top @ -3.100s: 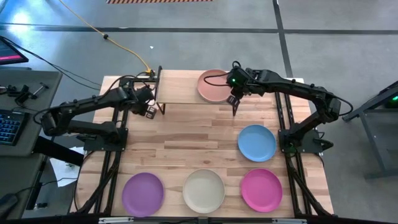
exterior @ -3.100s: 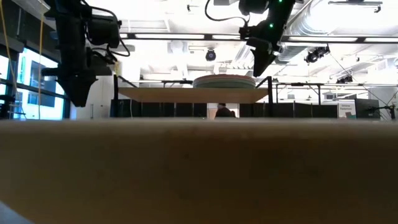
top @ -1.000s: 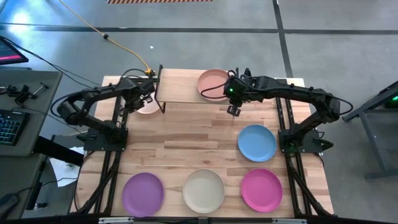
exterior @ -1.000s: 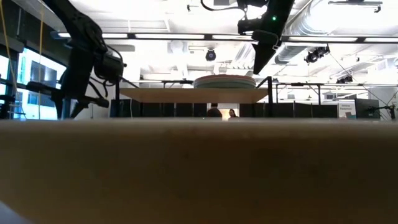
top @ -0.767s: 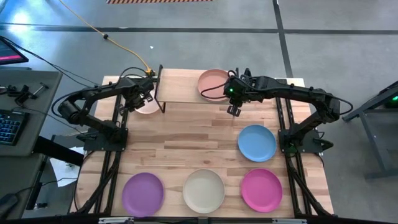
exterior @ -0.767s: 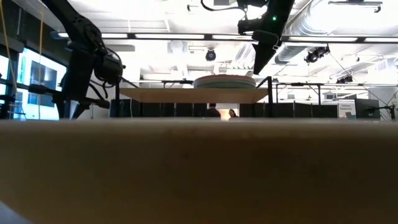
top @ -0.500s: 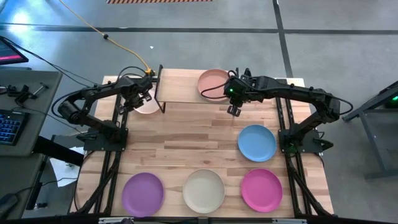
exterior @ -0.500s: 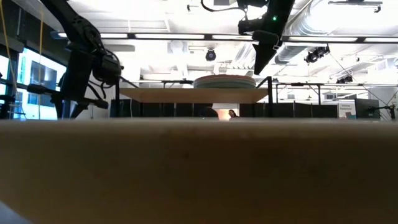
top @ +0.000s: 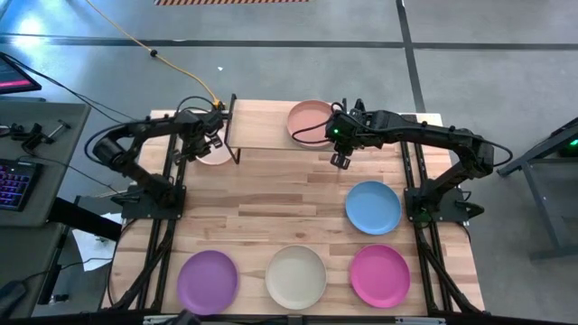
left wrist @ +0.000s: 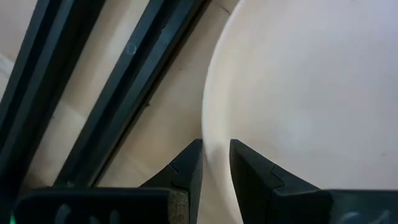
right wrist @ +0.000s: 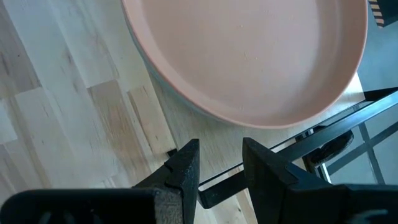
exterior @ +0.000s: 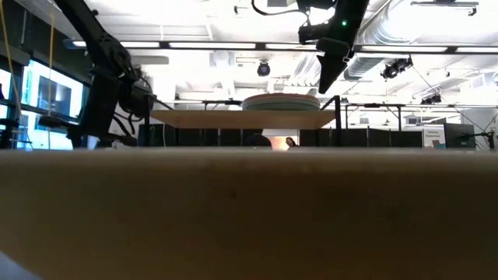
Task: Place and stack plates onto a shelf
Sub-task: Stack the light pink plate into the light orange plate on the shelf
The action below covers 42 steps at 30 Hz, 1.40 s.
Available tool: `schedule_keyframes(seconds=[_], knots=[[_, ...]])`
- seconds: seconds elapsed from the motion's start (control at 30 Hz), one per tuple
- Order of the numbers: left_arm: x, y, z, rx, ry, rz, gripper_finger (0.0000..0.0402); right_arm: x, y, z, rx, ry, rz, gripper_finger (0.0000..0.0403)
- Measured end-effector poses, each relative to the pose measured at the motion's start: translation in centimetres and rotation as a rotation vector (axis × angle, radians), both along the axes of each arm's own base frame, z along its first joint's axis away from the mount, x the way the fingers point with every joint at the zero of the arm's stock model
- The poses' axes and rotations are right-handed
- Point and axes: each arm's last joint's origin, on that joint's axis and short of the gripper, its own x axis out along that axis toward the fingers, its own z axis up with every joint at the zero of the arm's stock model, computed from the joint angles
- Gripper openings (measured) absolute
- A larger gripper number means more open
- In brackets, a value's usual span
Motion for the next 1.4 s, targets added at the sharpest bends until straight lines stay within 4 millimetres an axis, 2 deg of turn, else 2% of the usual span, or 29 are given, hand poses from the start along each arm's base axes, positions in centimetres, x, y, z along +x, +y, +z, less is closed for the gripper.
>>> schedule_keyframes(seconds=[0.3, 0.57, 0.8, 1.07, 1.4], knots=[[-0.2, 0.4, -0.9, -0.05, 0.027, -0.008, 0.007, 0.0, 0.0, 0.0, 0.0, 0.0, 0.0, 0.0103], [-0.4, 0.5, -1.1, -0.063, 0.052, -0.037, 0.0013, 0.0, 0.0, 0.0, 0.0, 0.0, 0.0, 0.0103], [-0.5, 0.5, -1.1, -0.066, 0.061, -0.061, 0.0008, 0.0, 0.0, 0.0, 0.0, 0.0, 0.0, 0.0103], [-0.7, 0.3, -0.3, -0.042, 0.041, -0.089, 0.0005, 0.0, 0.0, 0.0, 0.0, 0.0, 0.0, 0.0103], [-1.4, -0.8, 1.8, -0.026, 0.034, -0.093, 0.0003, 0.0, 0.0, 0.0, 0.0, 0.001, 0.0, 0.0103]])
